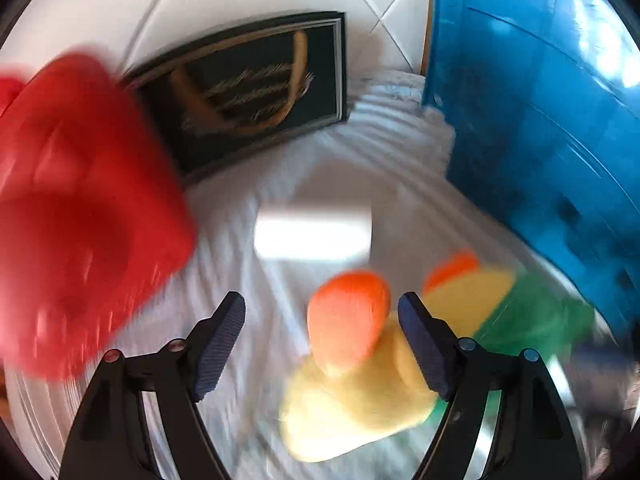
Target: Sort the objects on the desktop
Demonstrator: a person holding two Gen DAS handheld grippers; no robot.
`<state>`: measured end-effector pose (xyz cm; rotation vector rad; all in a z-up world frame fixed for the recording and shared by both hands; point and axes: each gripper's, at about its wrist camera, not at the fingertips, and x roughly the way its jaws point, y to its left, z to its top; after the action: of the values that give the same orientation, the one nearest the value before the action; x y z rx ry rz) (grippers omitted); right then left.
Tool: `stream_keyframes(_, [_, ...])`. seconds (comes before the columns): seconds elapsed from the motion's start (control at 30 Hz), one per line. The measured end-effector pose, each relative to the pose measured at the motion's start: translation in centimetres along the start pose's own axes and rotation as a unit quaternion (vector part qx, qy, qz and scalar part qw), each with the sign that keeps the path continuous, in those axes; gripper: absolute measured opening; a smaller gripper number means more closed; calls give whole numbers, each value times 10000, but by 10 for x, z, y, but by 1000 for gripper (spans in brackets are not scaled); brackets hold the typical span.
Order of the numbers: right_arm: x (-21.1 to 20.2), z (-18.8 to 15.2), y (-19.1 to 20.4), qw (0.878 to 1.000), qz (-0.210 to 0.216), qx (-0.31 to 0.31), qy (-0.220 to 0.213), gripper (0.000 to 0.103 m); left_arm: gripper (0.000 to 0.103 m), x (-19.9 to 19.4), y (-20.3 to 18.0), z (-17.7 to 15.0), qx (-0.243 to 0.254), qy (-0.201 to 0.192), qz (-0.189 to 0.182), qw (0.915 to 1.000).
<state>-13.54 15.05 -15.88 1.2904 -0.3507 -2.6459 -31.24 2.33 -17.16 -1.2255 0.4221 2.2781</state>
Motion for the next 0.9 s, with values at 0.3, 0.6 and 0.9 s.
stream_keyframes(0.3, [-38, -36, 21, 9990, -49, 423, 92, 72, 81, -40, -14, -115, -385, 294, -91, 9988])
stream_keyframes(0.6, [-41, -49, 10, 9981, -544, -145, 266, 103, 81, -95, -39, -144, -1393, -283, 126, 9898])
stream_keyframes(0.9, [-23, -49, -6, 9984, -294, -134, 454, 103, 83, -57, -63, -120, -1301, 36, 488, 9903])
